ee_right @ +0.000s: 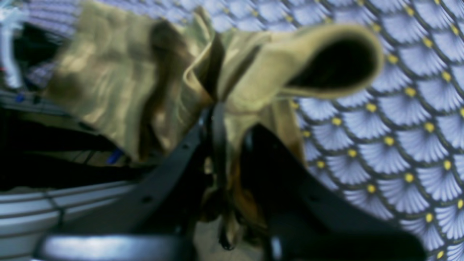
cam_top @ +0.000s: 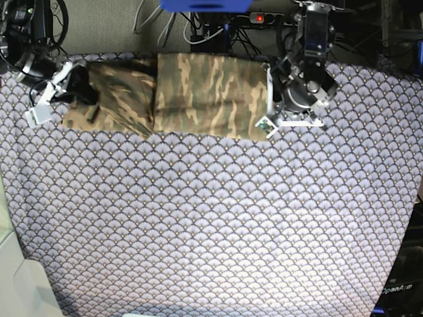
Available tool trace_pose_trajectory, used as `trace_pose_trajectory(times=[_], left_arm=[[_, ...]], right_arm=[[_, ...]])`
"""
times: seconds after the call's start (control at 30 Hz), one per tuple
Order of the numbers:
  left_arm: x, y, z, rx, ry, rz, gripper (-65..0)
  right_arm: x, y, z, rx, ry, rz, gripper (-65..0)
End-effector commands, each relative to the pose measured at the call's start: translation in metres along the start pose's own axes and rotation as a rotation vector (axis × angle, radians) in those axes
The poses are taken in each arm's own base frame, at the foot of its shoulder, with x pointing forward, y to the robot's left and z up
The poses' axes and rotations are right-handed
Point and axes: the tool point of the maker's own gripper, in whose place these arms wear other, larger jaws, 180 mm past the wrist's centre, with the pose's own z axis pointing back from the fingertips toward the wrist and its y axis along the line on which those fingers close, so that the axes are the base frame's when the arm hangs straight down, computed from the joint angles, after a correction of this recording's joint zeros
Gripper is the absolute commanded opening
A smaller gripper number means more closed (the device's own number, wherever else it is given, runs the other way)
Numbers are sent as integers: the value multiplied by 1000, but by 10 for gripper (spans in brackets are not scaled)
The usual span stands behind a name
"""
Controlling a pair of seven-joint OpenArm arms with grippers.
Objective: Fold the T-shirt properly
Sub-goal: 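Lift the strip end with the right gripper toward the left gripper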
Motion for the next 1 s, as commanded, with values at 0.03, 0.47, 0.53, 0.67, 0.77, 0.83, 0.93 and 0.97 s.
trace_pose_trajectory(times=[0.03,0.47,0.53,0.67,0.77,0.83,0.93,0.97], left_arm=[[3,5,-3,5,2,-2,-644],[3,8,-3,13,-16,-10,-644],[6,10,1,23,-27,-10,-644],[10,12,13,49,-56,-13,-644],[16,18,22,76,-84,-15,-644],[21,21,28,92,-102,-17,-644],[23,23,31,101,-111,-17,-644],[22,23,31,102,-110,-18,-644]], right_arm=[[17,10,4,41,-25,42,-650],[34,31,3,100,-37,91,-650],[34,31,3,100,-37,91,-650],[30,32,2,103,-14,90,-650],[31,37,-3,113,-14,85,-650],[31,42,-5,120,-4,100,-650],[38,55,-11,139,-24,116,-650],[39,56,-13,141,-15,124,-650]])
